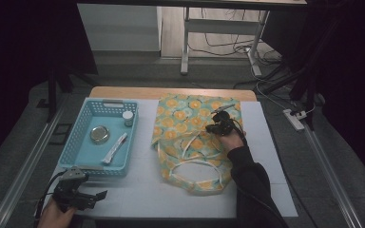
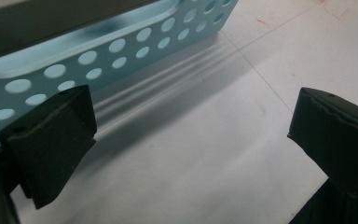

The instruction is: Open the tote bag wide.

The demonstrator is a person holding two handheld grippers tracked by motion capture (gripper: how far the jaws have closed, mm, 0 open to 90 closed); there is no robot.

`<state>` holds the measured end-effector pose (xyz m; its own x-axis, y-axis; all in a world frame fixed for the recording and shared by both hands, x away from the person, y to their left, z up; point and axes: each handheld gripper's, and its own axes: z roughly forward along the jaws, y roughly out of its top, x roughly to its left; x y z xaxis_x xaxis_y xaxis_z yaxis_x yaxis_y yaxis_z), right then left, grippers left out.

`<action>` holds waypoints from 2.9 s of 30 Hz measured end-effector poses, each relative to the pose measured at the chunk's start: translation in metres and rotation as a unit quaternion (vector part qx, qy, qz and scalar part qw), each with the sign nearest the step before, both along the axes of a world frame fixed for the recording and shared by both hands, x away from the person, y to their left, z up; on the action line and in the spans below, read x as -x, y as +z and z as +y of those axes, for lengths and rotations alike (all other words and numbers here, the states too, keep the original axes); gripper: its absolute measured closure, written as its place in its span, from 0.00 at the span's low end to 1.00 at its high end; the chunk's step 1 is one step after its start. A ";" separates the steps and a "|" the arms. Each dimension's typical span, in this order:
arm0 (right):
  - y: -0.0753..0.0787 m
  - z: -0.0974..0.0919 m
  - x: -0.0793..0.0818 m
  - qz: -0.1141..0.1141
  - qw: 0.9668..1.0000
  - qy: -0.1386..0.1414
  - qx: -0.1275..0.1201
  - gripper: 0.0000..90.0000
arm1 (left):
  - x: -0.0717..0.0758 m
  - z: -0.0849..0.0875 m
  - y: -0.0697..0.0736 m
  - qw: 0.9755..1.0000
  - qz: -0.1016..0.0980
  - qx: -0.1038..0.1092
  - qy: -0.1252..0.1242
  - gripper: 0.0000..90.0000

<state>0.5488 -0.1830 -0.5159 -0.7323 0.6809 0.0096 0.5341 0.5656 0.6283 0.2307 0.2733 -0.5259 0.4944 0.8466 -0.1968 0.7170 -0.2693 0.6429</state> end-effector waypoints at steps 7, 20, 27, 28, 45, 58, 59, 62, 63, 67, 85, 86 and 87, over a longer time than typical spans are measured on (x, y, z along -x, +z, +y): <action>0.019 -0.003 0.005 -0.015 0.999 -0.007 -0.029 0.74 | 0.000 0.000 0.000 1.000 0.000 -0.001 0.000 0.01; 0.045 0.008 0.031 -0.019 0.998 0.033 -0.042 0.47 | 0.000 0.000 0.000 1.000 -0.002 -0.001 0.001 0.01; 0.049 0.010 0.051 -0.002 0.997 0.061 -0.046 0.35 | 0.000 0.000 0.000 1.000 -0.002 -0.001 0.002 0.01; 0.049 0.010 0.053 -0.003 0.997 0.060 -0.046 0.33 | 0.000 0.000 0.000 1.000 -0.002 -0.001 0.002 0.01; 0.038 0.026 0.094 0.016 0.994 0.102 -0.022 0.00 | 0.000 -0.001 0.000 1.000 -0.002 -0.002 0.002 0.01; 0.006 0.025 0.092 0.008 0.994 0.101 0.044 0.07 | 0.000 -0.001 0.001 1.000 -0.003 -0.003 -0.001 0.01; 0.005 0.024 0.091 0.007 0.994 0.102 0.045 0.08 | -0.001 -0.001 0.001 1.000 -0.003 -0.003 -0.001 0.01; 0.001 0.019 0.090 0.018 0.993 0.108 0.046 0.13 | -0.001 -0.001 0.001 1.000 -0.003 -0.003 -0.001 0.01; -0.001 0.018 0.090 0.019 0.992 0.110 0.051 0.14 | -0.001 -0.001 0.001 1.000 -0.003 -0.003 -0.001 0.01; -0.003 0.017 0.093 0.017 0.991 0.122 0.057 0.17 | -0.001 -0.001 0.000 1.000 -0.003 -0.004 -0.001 0.01; 0.003 0.016 0.100 0.011 0.987 0.157 0.043 1.00 | -0.002 -0.002 0.000 1.000 0.000 -0.008 -0.003 0.02; 0.004 0.017 0.100 0.012 0.987 0.155 0.044 1.00 | -0.002 -0.002 0.000 1.000 0.000 -0.008 -0.002 0.02; 0.004 0.017 0.099 0.013 0.987 0.153 0.044 1.00 | -0.002 -0.002 0.000 1.000 0.000 -0.008 -0.002 0.02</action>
